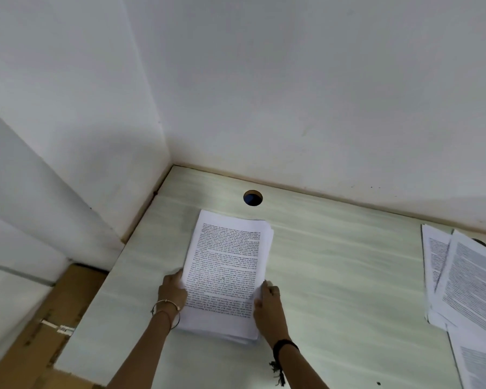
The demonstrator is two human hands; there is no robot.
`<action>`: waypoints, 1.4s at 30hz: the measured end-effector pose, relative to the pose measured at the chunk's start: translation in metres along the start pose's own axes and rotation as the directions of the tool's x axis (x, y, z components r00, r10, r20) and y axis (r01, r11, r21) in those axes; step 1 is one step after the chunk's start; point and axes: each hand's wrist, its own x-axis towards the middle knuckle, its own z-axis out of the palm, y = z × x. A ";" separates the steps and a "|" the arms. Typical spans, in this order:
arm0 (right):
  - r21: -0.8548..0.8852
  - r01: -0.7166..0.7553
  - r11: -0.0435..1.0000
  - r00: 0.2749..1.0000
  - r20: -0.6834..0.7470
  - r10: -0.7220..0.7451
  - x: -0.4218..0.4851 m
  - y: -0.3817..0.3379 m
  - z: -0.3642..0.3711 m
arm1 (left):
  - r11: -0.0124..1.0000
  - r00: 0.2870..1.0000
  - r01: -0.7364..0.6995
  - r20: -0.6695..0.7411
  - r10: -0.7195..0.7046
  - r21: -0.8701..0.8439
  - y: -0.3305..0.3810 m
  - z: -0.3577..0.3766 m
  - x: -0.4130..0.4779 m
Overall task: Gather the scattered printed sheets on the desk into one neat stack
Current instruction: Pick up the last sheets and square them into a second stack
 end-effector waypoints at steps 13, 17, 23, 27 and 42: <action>0.002 -0.231 0.973 0.959 -0.170 0.228 -0.005 0.092 -0.130 | 0.965 0.917 -0.210 0.310 0.251 -0.158 0.131 0.104 -0.023; 0.008 -0.220 0.975 0.960 -0.176 0.218 -0.011 0.119 -0.166 | 0.961 0.895 -0.192 0.367 0.255 -0.200 0.174 0.125 -0.056; 0.075 -0.193 0.978 0.966 -0.158 0.203 -0.016 0.145 -0.217 | 0.931 0.857 -0.132 0.433 0.280 -0.340 0.206 0.160 -0.083; 0.065 -0.116 0.991 0.988 -0.094 0.122 -0.028 0.159 -0.237 | 0.937 0.948 -0.219 0.170 0.271 -0.271 0.214 0.174 -0.103; 0.023 -0.261 0.965 0.852 -0.465 0.242 -0.165 0.382 -0.380 | 0.910 0.928 -0.266 0.170 0.331 -0.319 0.303 0.364 -0.307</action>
